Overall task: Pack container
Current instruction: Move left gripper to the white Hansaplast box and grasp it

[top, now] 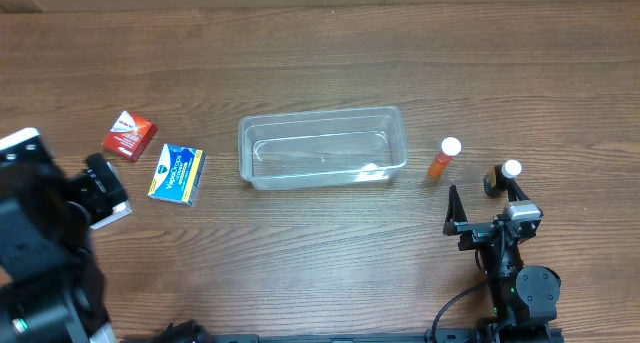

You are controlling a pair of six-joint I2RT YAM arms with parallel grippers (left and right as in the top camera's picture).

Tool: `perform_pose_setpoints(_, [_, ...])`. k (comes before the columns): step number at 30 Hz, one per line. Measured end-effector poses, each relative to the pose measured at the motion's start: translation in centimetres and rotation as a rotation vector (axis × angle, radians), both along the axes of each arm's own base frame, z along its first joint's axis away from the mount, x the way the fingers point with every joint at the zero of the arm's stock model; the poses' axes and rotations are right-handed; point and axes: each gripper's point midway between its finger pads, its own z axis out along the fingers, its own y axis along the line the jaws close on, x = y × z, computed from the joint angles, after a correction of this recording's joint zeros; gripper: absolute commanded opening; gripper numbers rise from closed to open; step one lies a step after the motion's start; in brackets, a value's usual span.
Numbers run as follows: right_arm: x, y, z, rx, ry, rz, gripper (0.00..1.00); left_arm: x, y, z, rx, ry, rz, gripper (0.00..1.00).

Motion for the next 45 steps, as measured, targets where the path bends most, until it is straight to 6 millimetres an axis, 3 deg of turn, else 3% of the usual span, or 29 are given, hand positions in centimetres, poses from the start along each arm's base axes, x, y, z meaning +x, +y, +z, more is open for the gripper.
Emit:
perform_pose_setpoints(6, [0.0,0.0,0.0,0.001,0.000,0.001,1.00,-0.4,6.2,-5.7,-0.207,0.136,0.096,1.00])
perform_pose_setpoints(9, [0.0,0.0,0.0,0.000,0.000,0.000,1.00,-0.3,8.0,-8.5,-0.280,0.204,0.101,1.00])
perform_pose_setpoints(15, [0.0,0.0,0.0,0.000,0.000,0.001,1.00,2.9,10.3,-14.4,-0.409,0.285,0.055,1.00])
perform_pose_setpoints(18, [0.0,0.0,0.0,0.000,0.000,0.001,1.00,4.3,10.0,-18.4,-0.537,0.332,0.019,1.00])
perform_pose_setpoints(21, [0.0,0.0,0.0,0.000,0.000,0.001,1.00,4.2,9.6,-21.3,-0.620,0.390,0.017,1.00])
perform_pose_setpoints(25, [0.0,0.0,0.0,0.000,0.000,0.001,1.00,4.3,10.7,-22.2,-0.585,0.413,0.072,1.00])
perform_pose_setpoints(28, [0.0,0.0,0.0,0.000,0.000,0.000,1.00,6.3,11.3,-22.1,-0.469,0.407,0.071,1.00])
perform_pose_setpoints(33, [0.0,0.0,0.0,0.000,0.000,0.001,1.00,9.0,9.2,-23.8,-0.339,0.437,0.005,1.00])
perform_pose_setpoints(45, [0.0,0.0,0.0,0.000,0.000,0.001,1.00,6.6,9.8,-27.5,-0.324,0.466,0.075,1.00])
